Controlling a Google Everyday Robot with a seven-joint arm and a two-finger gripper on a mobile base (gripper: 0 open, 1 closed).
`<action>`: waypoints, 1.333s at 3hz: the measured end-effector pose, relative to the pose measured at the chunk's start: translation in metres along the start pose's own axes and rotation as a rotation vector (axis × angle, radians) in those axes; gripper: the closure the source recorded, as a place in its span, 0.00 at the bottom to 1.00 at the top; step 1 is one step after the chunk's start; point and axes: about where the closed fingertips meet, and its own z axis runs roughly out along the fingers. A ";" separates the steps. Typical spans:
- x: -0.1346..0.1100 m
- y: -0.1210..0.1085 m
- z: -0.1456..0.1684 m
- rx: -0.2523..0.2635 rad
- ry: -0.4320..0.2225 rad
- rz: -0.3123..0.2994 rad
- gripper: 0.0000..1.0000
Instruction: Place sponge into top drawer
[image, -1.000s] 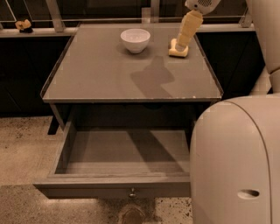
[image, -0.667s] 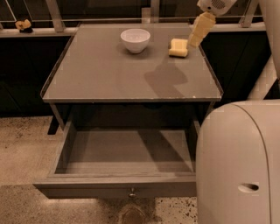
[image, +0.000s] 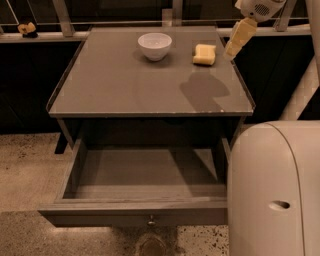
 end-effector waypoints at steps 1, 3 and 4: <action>-0.007 -0.011 0.010 0.031 -0.029 -0.032 0.00; -0.025 -0.022 0.025 0.060 -0.070 -0.035 0.00; -0.020 -0.021 0.039 0.046 -0.077 -0.019 0.00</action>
Offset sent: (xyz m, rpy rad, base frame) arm 0.1280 -0.0197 0.0760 0.0271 -0.0953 0.0877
